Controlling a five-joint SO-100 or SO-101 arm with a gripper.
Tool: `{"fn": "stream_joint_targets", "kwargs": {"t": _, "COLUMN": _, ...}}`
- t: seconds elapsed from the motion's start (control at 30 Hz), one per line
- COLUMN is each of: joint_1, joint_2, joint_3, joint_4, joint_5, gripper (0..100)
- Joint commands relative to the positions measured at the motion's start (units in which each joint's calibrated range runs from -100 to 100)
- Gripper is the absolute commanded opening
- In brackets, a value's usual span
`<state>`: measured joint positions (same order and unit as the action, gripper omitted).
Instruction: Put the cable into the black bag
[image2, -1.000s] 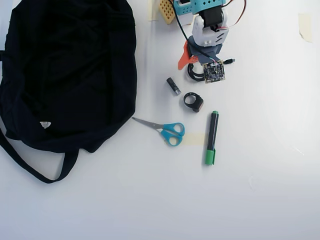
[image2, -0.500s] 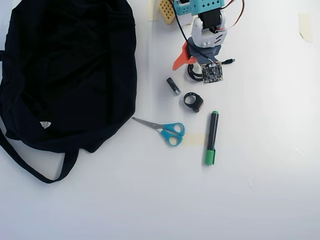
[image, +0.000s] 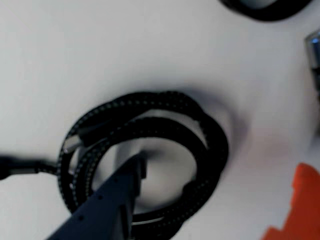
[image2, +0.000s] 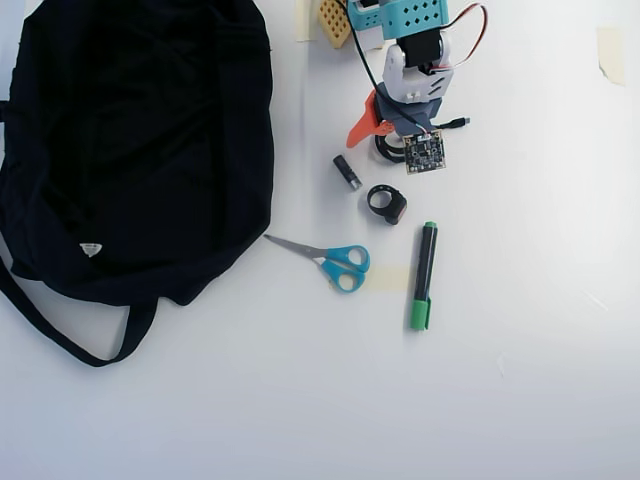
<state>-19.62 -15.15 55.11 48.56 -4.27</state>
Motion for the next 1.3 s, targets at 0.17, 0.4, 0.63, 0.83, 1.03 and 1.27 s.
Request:
{"fn": "stream_joint_targets", "kwargs": {"t": 0.17, "joint_1": -0.28, "joint_2": 0.13, "joint_3": -0.21, "joint_4": -0.59, "joint_5": -0.24, "gripper": 23}}
{"fn": "stream_joint_targets", "kwargs": {"t": 0.4, "joint_1": -0.35, "joint_2": 0.13, "joint_3": -0.21, "joint_4": -0.59, "joint_5": -0.24, "gripper": 8}}
{"fn": "stream_joint_targets", "kwargs": {"t": 0.63, "joint_1": -0.43, "joint_2": 0.05, "joint_3": -0.39, "joint_4": -0.59, "joint_5": -0.24, "gripper": 2}}
{"fn": "stream_joint_targets", "kwargs": {"t": 0.83, "joint_1": -0.73, "joint_2": -1.20, "joint_3": -1.47, "joint_4": -0.33, "joint_5": -0.03, "gripper": 2}}
{"fn": "stream_joint_targets", "kwargs": {"t": 1.03, "joint_1": -2.37, "joint_2": -1.20, "joint_3": -8.03, "joint_4": 3.55, "joint_5": 0.24, "gripper": 2}}
{"fn": "stream_joint_targets", "kwargs": {"t": 1.27, "joint_1": -3.04, "joint_2": -1.20, "joint_3": -21.15, "joint_4": 20.34, "joint_5": 0.34, "gripper": 2}}
